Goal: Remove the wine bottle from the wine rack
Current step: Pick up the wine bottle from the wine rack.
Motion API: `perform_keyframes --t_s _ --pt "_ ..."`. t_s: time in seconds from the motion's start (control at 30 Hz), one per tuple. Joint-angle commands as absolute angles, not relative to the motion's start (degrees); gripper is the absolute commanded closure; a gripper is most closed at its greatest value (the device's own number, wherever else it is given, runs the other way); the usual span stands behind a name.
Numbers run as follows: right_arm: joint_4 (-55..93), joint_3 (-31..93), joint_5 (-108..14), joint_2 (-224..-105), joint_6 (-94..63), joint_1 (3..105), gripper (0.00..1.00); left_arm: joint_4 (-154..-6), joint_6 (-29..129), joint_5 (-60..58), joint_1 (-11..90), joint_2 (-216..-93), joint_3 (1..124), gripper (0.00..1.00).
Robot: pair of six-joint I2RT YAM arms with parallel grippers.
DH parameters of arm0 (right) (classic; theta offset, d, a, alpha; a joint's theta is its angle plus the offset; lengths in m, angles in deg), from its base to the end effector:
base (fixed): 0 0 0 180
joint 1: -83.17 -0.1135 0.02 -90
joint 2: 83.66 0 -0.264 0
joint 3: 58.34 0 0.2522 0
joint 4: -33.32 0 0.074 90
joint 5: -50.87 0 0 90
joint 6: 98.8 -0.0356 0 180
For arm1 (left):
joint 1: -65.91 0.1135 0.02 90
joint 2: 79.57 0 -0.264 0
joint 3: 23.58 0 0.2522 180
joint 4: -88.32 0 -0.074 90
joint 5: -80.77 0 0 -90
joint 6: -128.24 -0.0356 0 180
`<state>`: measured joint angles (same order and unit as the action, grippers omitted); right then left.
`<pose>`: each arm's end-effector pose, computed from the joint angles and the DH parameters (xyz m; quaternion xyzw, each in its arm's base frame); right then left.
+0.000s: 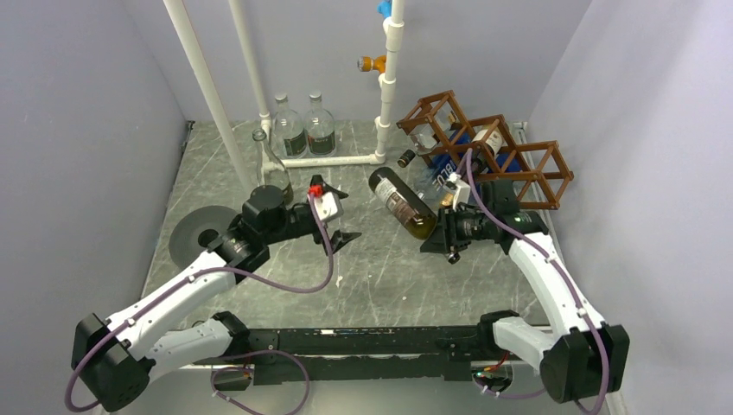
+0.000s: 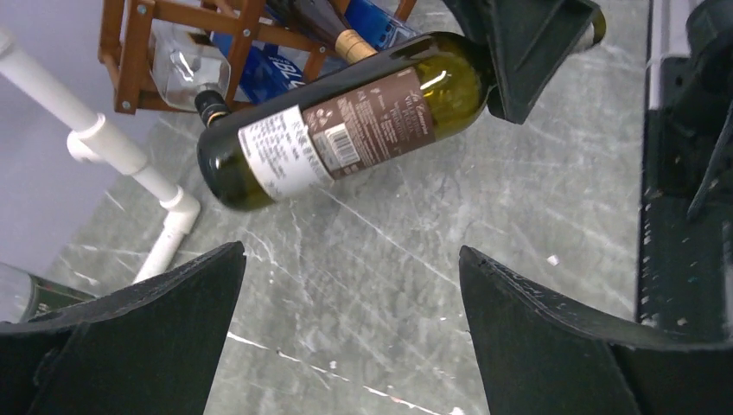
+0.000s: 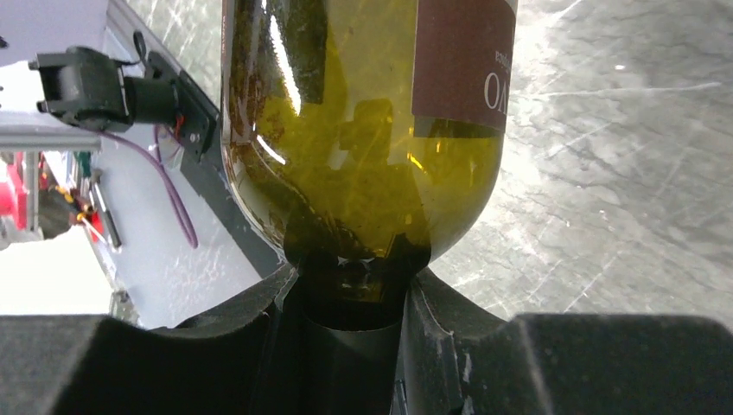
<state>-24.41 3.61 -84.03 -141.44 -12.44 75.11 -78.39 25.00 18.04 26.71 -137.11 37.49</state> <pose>0.1843 0.0515 0.2754 -0.1532 0.8726 0.3903 0.2505 0.1711 -0.1606 0.3339 0.4646 0.5996 -0.3163 0.5697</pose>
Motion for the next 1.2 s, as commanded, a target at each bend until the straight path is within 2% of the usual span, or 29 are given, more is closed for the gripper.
perform_keyframes --t_s 0.0,0.2,0.5,1.17 --pt "-19.0 9.7 -86.3 -144.6 -9.3 71.3 1.0 -90.6 10.6 21.5 25.3 -134.0 31.1 0.01" --pt "-21.1 13.5 -86.0 -150.7 -6.5 67.1 1.0 -97.0 -3.8 15.6 20.7 -132.4 23.2 0.01" --pt "-25.8 17.0 -85.4 -156.1 -2.6 64.3 1.0 -101.4 -9.1 7.4 16.2 -136.1 21.1 0.01" --pt "-37.0 22.2 -81.5 -163.4 5.3 59.4 1.0 -100.0 -9.5 14.8 14.4 -147.7 24.4 0.01"
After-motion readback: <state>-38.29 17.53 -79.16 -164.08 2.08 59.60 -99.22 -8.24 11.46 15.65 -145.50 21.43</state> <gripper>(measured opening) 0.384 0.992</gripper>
